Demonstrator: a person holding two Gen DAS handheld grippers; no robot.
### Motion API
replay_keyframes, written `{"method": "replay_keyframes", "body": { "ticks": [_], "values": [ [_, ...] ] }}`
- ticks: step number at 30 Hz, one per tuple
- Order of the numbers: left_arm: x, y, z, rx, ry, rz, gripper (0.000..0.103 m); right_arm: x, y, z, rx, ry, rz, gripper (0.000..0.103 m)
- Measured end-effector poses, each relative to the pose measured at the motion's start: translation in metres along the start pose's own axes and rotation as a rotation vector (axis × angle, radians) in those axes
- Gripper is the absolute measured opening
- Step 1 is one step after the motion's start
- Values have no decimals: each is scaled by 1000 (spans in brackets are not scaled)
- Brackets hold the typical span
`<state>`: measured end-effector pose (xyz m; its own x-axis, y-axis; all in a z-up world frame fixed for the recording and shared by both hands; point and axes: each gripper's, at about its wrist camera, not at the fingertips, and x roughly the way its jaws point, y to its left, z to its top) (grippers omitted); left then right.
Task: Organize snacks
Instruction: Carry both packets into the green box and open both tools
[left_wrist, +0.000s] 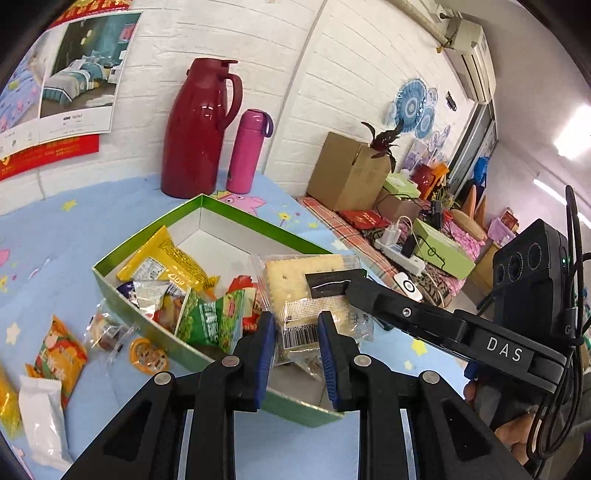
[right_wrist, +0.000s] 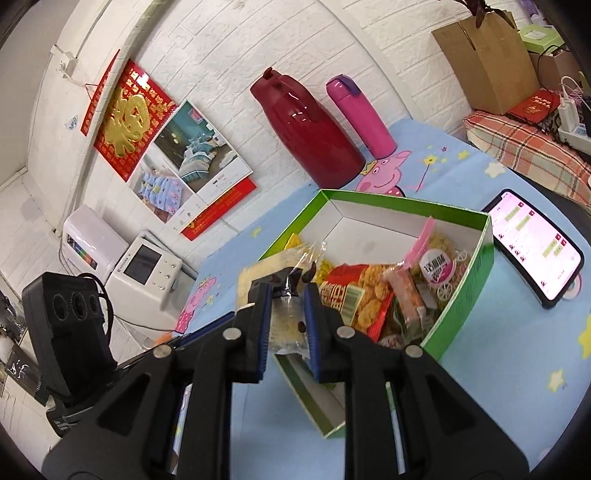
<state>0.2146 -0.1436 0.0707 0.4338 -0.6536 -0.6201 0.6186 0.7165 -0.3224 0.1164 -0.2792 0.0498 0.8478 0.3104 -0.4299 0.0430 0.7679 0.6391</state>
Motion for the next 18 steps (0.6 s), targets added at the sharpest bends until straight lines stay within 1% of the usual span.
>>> {"method": "replay_keyframes", "body": {
  "ticks": [1,2,3,4,5,6,7,8,10,12,14,16,18],
  "values": [
    [8,3,4,-7,7,9,24,11,-4,4,-9,10,-2,28],
    [17,5,8,-10,16,18,24,19,-10,6,-18,28,-2,37],
    [26,9,11,-16,28,39,30,30,-17,8,-21,54,-19,46],
    [35,15,12,-28,45,60,51,35,-23,9,-16,63,-43,63],
    [42,21,12,-46,61,81,62,34,-28,9,-5,51,-59,69],
    [45,27,11,-63,61,106,75,33,-33,8,-2,37,-66,71],
    [45,32,9,-74,50,117,80,30,-38,8,2,27,-69,73],
    [44,37,6,-80,37,123,81,28,-43,7,14,17,-75,76],
    [41,43,1,-85,32,134,83,24,-52,6,47,4,-92,77],
    [38,46,-1,-87,30,143,83,22,-54,5,64,0,-87,77],
    [34,46,-3,-82,25,150,83,17,-49,4,61,-4,-100,77],
    [29,43,-6,-72,20,156,83,10,-39,2,44,-13,-84,78],
    [22,39,-9,-63,19,175,84,1,-28,0,24,-25,-74,81]
  ]
}}
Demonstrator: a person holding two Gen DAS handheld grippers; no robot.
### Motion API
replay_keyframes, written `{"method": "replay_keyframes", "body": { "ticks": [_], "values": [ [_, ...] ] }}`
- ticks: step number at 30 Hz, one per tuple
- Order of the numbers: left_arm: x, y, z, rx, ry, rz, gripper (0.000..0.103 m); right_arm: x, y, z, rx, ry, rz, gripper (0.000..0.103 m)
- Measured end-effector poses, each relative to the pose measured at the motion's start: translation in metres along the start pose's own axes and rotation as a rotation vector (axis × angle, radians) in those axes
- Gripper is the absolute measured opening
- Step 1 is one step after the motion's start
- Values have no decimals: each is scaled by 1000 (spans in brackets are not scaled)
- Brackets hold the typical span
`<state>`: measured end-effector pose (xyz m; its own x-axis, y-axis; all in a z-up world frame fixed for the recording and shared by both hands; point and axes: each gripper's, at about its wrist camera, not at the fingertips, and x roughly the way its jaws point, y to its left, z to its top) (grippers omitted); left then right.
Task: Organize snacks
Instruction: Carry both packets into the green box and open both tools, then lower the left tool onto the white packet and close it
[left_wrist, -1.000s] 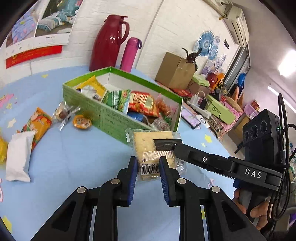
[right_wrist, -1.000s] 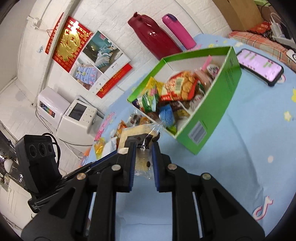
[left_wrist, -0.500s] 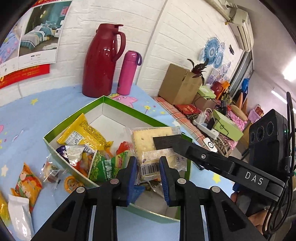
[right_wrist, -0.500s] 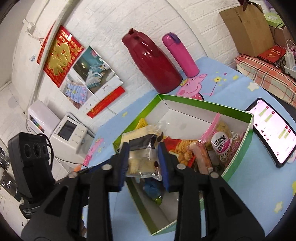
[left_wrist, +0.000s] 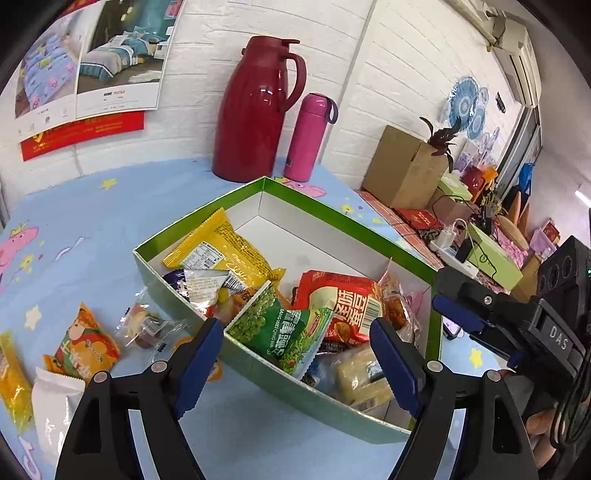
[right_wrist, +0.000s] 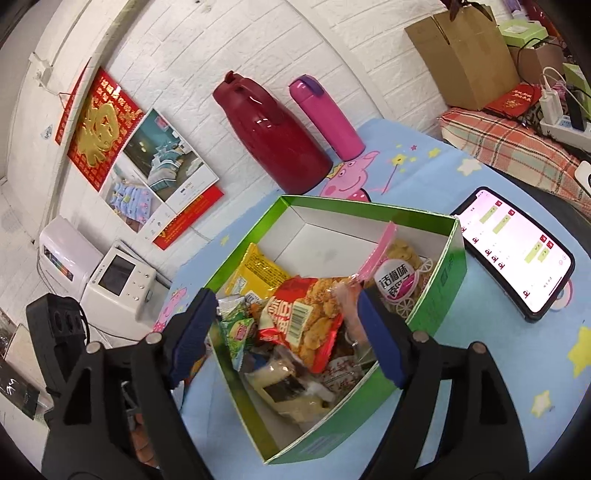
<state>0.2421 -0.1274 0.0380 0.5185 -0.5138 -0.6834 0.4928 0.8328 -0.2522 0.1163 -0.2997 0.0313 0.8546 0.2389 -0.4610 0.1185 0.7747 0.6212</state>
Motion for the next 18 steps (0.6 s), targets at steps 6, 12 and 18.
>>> {"method": "replay_keyframes", "body": {
  "ticks": [6,12,18],
  "values": [
    [-35,-2,-17,2,-35,58,85,-34,30,-13,-64,-40,32,85],
    [-68,7,-39,-15,-58,93,86,-51,59,-38,-166,-12,69,85],
    [-93,27,-62,-27,-66,135,86,-45,85,-67,-251,67,103,85]
  ]
}}
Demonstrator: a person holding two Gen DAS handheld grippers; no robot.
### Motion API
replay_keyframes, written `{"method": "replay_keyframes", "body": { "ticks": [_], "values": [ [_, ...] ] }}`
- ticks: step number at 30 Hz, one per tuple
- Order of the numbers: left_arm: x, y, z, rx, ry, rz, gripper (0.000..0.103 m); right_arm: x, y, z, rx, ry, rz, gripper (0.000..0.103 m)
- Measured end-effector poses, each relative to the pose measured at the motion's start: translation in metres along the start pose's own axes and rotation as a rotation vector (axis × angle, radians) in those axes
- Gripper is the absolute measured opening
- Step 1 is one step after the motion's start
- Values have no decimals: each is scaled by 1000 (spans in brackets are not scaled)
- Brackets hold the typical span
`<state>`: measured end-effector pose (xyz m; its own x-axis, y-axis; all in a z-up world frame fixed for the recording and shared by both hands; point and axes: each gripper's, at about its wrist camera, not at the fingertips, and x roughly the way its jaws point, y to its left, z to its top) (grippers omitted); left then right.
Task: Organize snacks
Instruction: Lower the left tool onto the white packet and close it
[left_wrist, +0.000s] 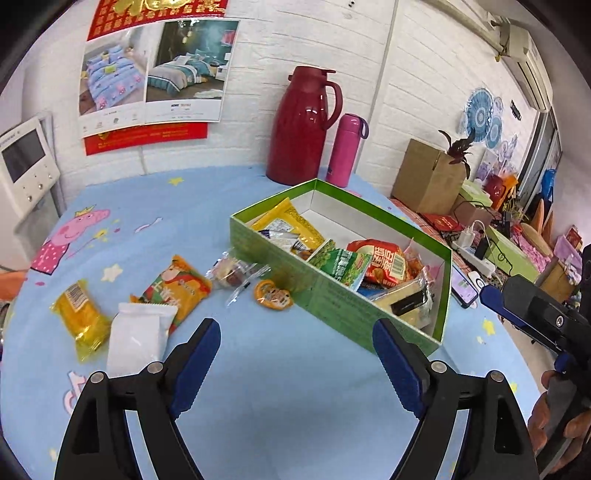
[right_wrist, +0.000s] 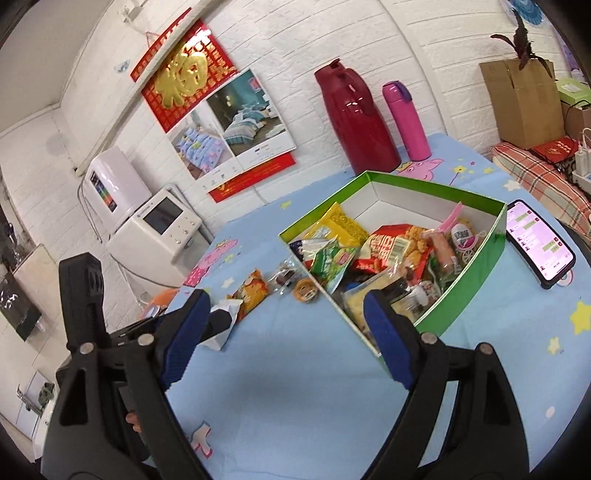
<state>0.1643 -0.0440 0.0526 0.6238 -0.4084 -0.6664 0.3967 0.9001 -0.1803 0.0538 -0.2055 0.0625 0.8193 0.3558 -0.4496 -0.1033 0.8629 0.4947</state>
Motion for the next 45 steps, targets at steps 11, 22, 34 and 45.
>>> {"method": "replay_keyframes", "body": {
  "ticks": [11,22,34,45],
  "values": [
    [-15,127,-21,-215,52,84,86,62,41,-42,-110,215,47,85],
    [41,141,-37,-167,116,115,86,102,53,-55,-165,307,9,85],
    [27,83,-80,267,179,-88,61,117,52,-45,-161,321,20,85],
    [-26,124,-112,-203,216,-258,72,167,61,-43,-178,421,150,85]
  ]
}}
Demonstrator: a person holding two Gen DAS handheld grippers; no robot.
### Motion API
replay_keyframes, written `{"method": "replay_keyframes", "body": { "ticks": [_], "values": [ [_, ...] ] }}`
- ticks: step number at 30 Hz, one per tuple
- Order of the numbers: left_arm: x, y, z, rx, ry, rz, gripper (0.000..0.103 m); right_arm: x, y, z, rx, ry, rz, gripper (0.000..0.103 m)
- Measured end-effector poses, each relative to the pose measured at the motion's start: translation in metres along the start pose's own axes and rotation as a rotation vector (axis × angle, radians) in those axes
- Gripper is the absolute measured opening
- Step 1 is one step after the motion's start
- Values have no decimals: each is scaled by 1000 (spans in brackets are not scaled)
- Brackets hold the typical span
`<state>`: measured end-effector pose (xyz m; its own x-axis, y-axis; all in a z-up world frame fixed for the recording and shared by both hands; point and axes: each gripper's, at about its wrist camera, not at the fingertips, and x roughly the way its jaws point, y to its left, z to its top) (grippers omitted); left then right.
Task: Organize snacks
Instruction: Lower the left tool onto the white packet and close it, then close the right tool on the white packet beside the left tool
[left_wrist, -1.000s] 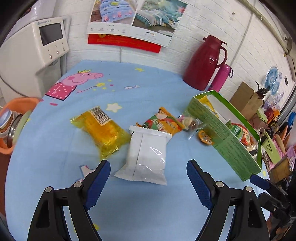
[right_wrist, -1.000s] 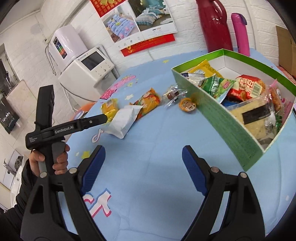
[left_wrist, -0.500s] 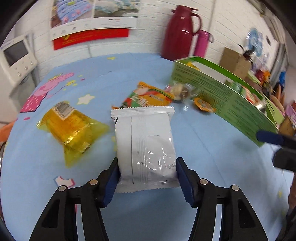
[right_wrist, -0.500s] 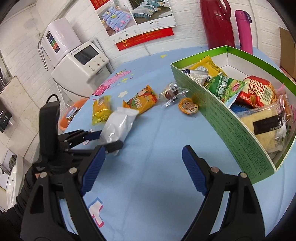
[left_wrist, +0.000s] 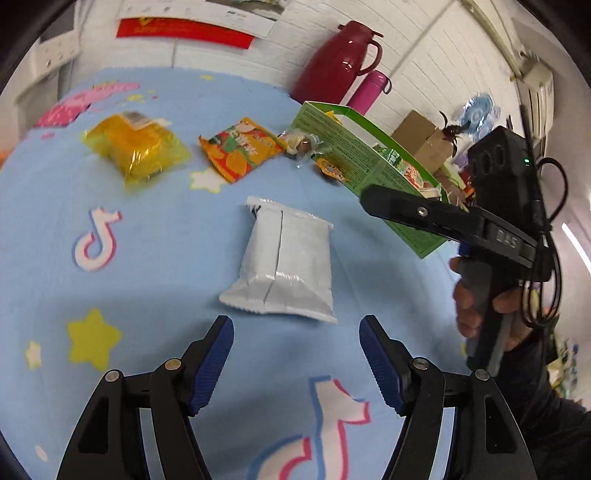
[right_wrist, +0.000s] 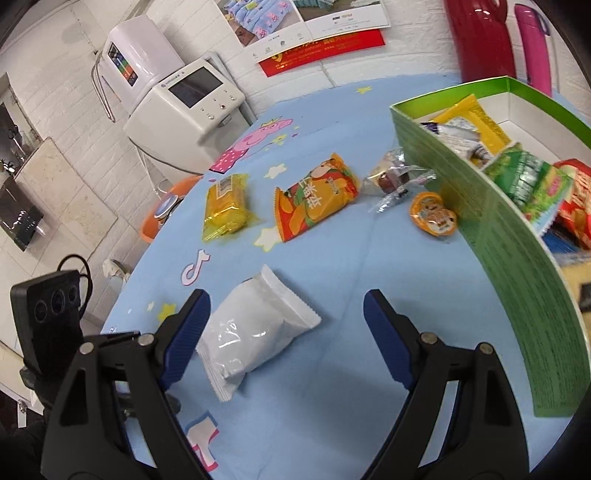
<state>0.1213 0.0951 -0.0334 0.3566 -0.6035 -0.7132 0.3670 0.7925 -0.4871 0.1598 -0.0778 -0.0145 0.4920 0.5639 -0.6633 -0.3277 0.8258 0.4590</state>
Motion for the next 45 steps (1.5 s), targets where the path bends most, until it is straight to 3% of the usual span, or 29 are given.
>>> {"method": "replay_keyframes", "body": {
  "ticks": [3,7,10,15,19,24,25,26,28,35,45],
  "values": [
    [-3,3,-14,-115,-27,-59,72,23,2,9,-16,39,19,83],
    [-1,7,-18,-185,-60,-82,71,38,2,-3,5,116,50,57],
    [8,13,-11,-217,-60,-83,68,26,-5,-25,63,131,113,48],
    [13,18,0,-223,-71,-80,67,4,-3,-52,70,121,132,47],
    [10,26,-1,-246,-80,-70,67,3,-7,-40,76,102,112,49],
    [10,32,1,-274,-89,-56,65,23,-6,-33,91,123,149,48],
    [12,30,3,-264,-84,-52,47,25,-4,-35,90,117,158,41],
    [17,29,5,-250,-67,-43,35,25,-2,-38,88,113,147,38],
    [22,26,8,-240,-61,-28,28,19,1,-42,80,99,126,31],
    [13,-2,25,-173,-84,-52,27,-25,6,-34,56,-23,78,29],
    [22,-72,88,-3,-119,-102,27,-100,-27,-5,93,-226,2,29]
  ]
}}
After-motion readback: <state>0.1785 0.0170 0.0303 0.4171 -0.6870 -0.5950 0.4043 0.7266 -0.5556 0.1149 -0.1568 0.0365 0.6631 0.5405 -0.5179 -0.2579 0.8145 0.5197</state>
